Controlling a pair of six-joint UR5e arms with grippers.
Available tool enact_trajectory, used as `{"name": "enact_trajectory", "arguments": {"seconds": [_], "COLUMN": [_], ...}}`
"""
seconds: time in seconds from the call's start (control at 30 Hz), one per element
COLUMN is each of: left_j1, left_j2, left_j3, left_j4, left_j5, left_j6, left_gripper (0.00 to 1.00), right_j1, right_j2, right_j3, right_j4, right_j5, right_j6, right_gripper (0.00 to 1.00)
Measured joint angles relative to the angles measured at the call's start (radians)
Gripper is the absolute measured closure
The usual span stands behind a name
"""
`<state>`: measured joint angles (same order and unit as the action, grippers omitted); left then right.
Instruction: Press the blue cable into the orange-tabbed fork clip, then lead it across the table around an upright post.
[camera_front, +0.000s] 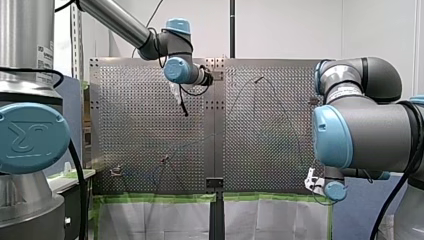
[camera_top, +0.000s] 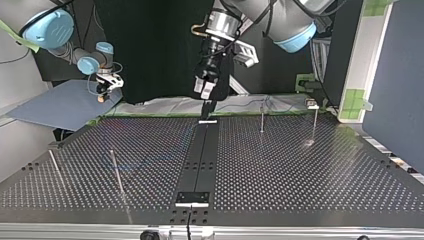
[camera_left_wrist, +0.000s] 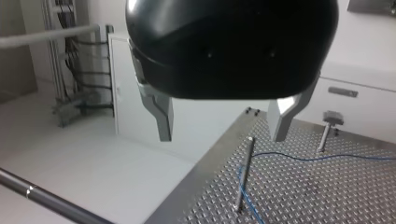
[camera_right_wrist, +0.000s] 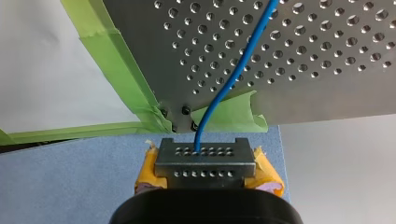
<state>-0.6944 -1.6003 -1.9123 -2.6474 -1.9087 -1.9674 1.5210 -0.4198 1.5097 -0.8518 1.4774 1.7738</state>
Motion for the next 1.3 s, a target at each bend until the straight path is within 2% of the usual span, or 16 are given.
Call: {"name": "enact_trajectory", "arguments": {"seconds": [0.3,0.83,1.07,1.3], "left_j1": [0.022,0.035,0.036,0.037], "left_j2": [-0.001,-0.009,-0.039,-0.047], "left_j3": [-0.07,-0.197,-0.262,-0.31], "left_j4": [0.065,0.073,0.08,0.116], "left_j5": [0.023,0.044,0.044,0.044], "left_j6": [-0.002,0.001,0.022,0.056], "left_gripper": [0.0,0.0,0.0,0.0], "right_j1": [0.001,0.001,0.001,0.001], "right_j2": [0.0,0.0,0.0,0.0], "right_j3": [0.0,0.0,-0.001,-0.001], "right_j4": [0.002,-0.001,0.0,0.001], "right_j5": [-0.006,-0.008,-0.008,-0.009], "right_j6": [0.0,0.001,0.0,0.0], "right_gripper": [1.0,1.0,1.0,1.0]}}
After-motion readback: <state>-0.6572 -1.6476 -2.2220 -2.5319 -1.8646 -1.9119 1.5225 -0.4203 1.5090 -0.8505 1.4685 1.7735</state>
